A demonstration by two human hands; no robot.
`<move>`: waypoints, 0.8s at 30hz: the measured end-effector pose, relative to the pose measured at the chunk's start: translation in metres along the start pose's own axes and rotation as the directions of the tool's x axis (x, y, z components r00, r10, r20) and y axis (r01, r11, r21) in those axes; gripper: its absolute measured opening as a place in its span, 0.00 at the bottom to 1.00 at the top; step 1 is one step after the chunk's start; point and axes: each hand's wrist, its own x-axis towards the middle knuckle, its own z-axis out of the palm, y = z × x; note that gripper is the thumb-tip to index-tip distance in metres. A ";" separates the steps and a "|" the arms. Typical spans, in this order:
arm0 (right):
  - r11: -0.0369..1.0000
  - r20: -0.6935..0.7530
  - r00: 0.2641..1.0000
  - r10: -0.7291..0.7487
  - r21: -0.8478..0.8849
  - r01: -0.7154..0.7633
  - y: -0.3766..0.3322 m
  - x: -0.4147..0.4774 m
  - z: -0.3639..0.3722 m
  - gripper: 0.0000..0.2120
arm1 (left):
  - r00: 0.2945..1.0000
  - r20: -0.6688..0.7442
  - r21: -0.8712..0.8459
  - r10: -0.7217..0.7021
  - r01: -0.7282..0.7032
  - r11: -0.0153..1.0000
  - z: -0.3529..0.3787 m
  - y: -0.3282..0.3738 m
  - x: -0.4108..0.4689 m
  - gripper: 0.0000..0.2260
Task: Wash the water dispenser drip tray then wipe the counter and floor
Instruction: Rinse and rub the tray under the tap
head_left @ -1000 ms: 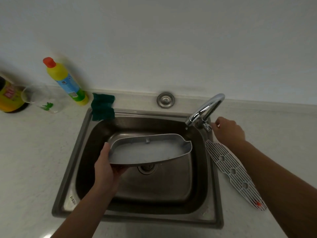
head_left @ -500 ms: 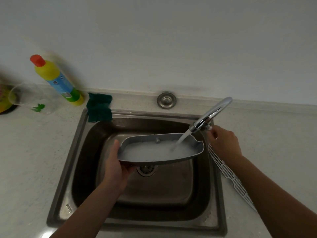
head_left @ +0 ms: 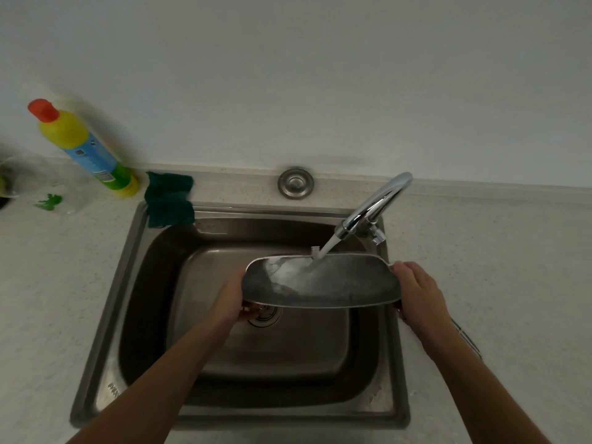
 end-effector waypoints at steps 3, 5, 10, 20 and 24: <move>0.995 -0.033 0.995 -0.098 0.029 0.099 -0.006 -0.006 -0.001 0.09 | 0.997 0.053 -0.064 -0.063 0.066 0.996 -0.001 -0.007 0.006 0.12; 0.993 -0.026 0.996 -0.088 0.073 0.089 -0.009 -0.009 0.003 0.10 | 0.995 0.103 -0.144 -0.017 0.032 0.989 -0.005 -0.010 0.007 0.13; 0.916 0.024 0.995 0.100 0.388 -0.101 -0.004 -0.008 0.021 0.11 | 0.995 -0.034 -0.401 0.098 -0.104 0.910 -0.015 -0.002 0.000 0.13; 0.793 0.138 0.910 0.390 0.452 -0.409 0.000 0.011 0.067 0.08 | 0.892 -0.101 -0.099 0.440 -0.449 0.888 -0.044 -0.004 -0.028 0.13; 0.869 0.075 0.949 0.307 0.384 -0.312 -0.016 0.014 0.065 0.08 | 0.930 -0.098 -0.068 0.355 -0.362 0.930 -0.046 -0.019 -0.021 0.11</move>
